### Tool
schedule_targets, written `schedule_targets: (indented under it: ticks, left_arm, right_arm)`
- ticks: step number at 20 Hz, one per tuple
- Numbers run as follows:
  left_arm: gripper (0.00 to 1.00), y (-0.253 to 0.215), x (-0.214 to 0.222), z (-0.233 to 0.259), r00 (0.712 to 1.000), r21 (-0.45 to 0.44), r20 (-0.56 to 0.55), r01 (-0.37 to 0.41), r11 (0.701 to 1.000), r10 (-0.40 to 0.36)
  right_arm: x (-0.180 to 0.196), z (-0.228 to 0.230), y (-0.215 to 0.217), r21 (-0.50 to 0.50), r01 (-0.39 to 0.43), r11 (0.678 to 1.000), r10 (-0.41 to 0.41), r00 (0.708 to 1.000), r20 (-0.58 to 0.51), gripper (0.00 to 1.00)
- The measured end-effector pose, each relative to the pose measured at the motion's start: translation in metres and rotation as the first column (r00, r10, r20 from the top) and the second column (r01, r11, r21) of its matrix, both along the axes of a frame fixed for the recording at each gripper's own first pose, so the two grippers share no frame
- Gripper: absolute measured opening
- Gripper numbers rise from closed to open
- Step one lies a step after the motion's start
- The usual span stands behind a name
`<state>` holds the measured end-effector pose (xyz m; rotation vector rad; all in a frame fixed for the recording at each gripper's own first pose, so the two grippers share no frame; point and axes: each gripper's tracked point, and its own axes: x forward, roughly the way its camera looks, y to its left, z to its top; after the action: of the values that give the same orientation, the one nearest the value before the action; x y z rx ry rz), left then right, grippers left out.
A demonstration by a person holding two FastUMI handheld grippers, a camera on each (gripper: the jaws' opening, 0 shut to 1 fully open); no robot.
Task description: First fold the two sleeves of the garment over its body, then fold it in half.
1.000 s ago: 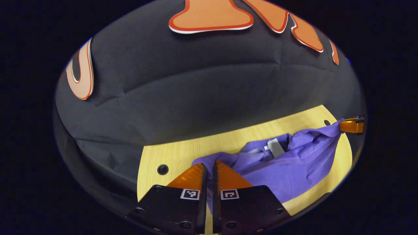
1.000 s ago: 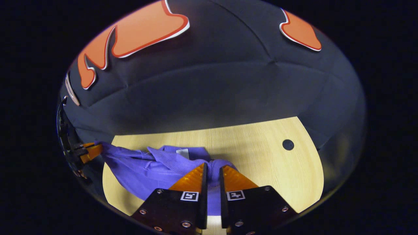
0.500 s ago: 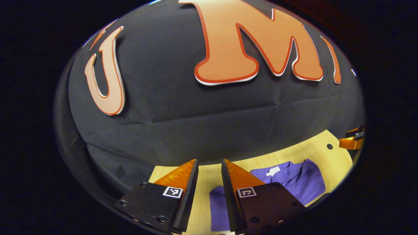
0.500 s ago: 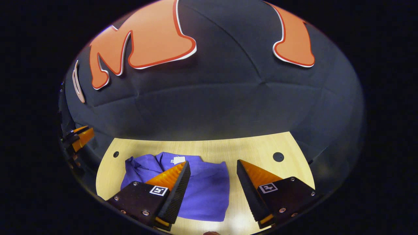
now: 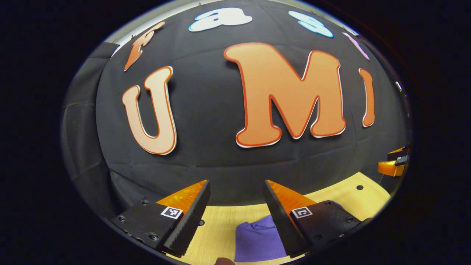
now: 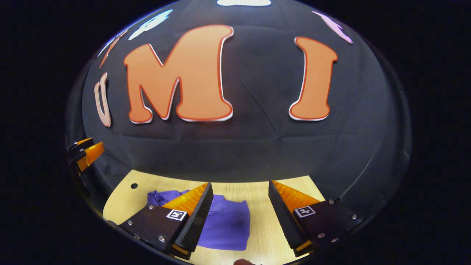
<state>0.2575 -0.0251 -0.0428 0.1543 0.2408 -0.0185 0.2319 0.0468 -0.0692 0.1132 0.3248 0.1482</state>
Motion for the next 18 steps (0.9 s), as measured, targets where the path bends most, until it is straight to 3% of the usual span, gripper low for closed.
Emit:
schedule_targets:
  ticks: [10, 18]
  left_arm:
    - [0.94, -0.008, -0.080, 0.074, 0.982, -0.051, 0.186, 0.010, 0.999, -0.001]
    - [0.95, 0.002, -0.137, 0.094, 0.954, -0.080, 0.298, 0.004, 0.997, 0.020]
  right_arm:
    - [-0.084, 0.089, -0.019, -0.032, 0.076, 0.997, -0.065, 0.962, 0.267, 0.90]
    - [-0.126, 0.106, -0.012, -0.057, 0.095, 0.994, -0.068, 0.929, 0.365, 0.90]
